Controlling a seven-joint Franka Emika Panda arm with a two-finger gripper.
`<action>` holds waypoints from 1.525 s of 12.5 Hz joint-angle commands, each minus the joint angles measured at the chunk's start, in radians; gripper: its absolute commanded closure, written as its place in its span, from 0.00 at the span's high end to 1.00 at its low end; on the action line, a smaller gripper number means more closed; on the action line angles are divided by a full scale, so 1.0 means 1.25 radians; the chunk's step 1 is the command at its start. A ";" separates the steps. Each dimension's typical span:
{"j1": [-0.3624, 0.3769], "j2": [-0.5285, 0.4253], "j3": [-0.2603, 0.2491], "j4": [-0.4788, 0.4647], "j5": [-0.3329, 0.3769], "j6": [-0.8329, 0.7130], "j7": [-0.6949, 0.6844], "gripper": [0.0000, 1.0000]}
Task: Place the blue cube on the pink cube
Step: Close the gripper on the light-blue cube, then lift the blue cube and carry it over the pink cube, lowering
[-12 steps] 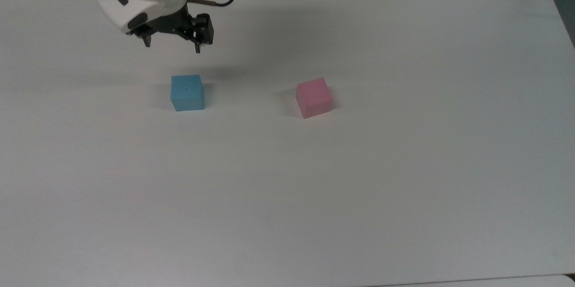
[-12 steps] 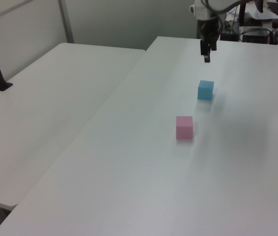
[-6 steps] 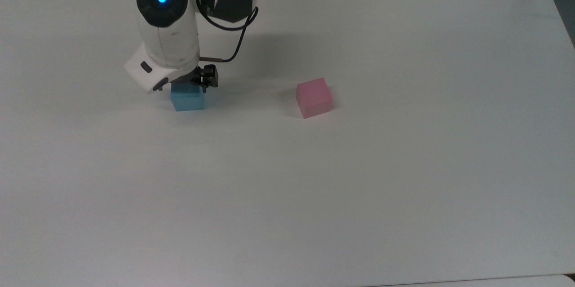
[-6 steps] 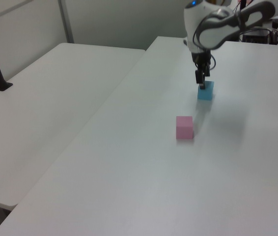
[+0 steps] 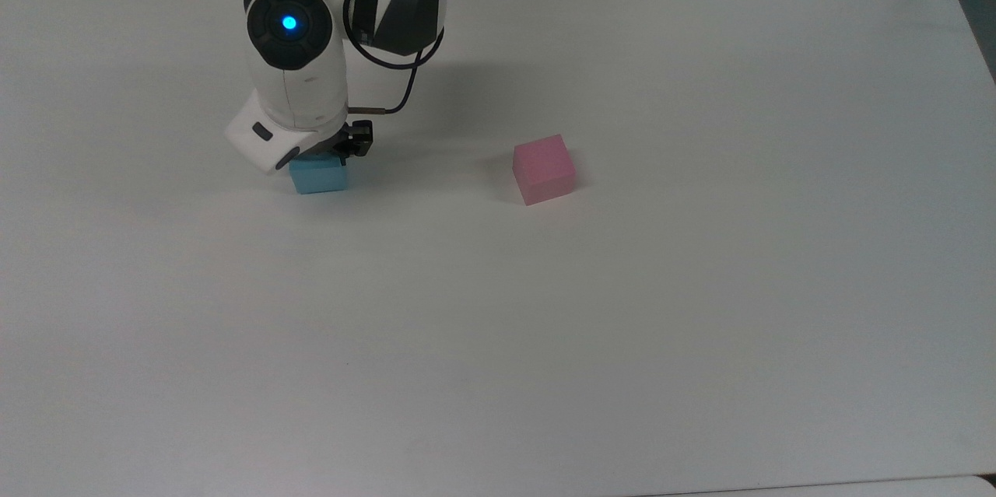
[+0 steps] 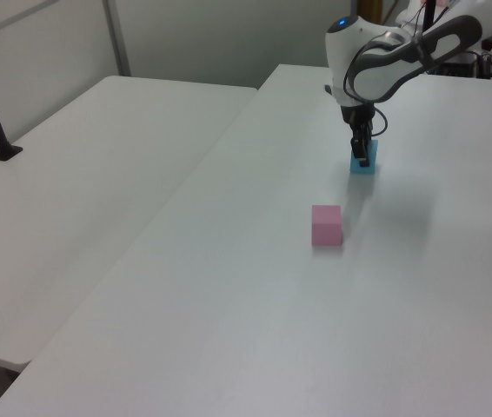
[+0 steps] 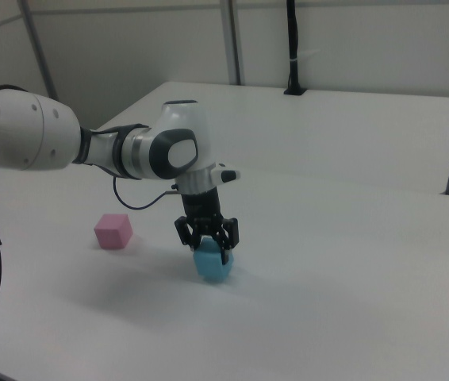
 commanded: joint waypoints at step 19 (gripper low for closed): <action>0.314 0.002 0.028 0.158 0.091 -0.160 0.273 0.26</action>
